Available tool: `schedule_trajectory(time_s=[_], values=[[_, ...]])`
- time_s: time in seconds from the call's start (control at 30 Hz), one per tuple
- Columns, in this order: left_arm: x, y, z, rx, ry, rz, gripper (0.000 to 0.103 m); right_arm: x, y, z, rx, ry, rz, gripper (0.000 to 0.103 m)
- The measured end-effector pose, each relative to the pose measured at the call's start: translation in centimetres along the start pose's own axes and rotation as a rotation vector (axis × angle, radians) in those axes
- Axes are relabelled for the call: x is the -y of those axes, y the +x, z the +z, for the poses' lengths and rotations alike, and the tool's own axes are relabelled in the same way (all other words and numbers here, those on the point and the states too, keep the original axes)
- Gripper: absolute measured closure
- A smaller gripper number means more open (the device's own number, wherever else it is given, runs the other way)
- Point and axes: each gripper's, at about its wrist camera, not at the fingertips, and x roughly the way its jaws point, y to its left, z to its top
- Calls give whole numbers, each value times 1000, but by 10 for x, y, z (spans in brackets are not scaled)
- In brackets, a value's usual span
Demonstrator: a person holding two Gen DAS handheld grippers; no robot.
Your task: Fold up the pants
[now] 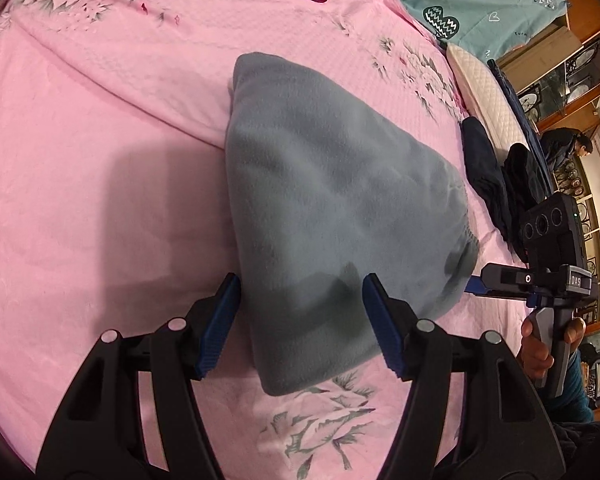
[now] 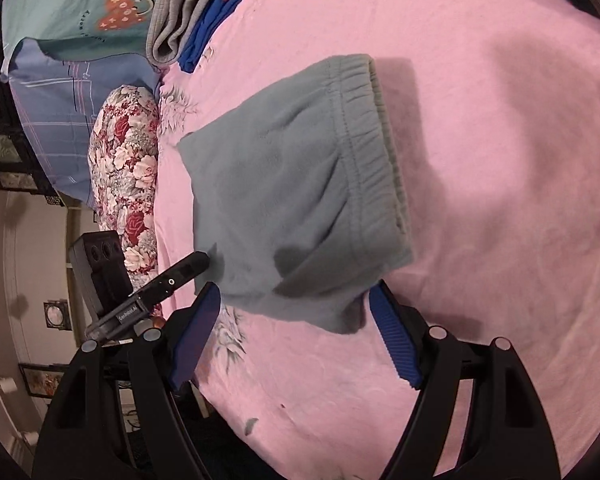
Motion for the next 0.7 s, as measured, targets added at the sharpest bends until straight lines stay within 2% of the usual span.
schedule_trajectory(time_s=[0.13,0.2,0.33,0.4,0.47,0.53,0.63,0.7], values=[[-6,1,4,4,-25,-29,38,2,4,3,11,34,43,20],[-9,0,4,10,-47,-43,38,-1,5,4,16,27,53,14],[-17,-4,1,19,-90,-76,36,-10,9,1,26,-35,41,14],[-18,-4,1,18,-98,-86,36,-11,11,-1,30,-61,38,24],[-19,-4,2,15,-104,-91,36,-5,14,0,29,-51,44,52],[-18,-4,2,12,-106,-94,36,5,14,0,31,-32,50,71],[-20,-6,1,5,-117,-98,34,15,9,-3,51,-34,83,81],[-23,-8,0,9,-128,-93,33,17,5,-5,62,-36,102,82]])
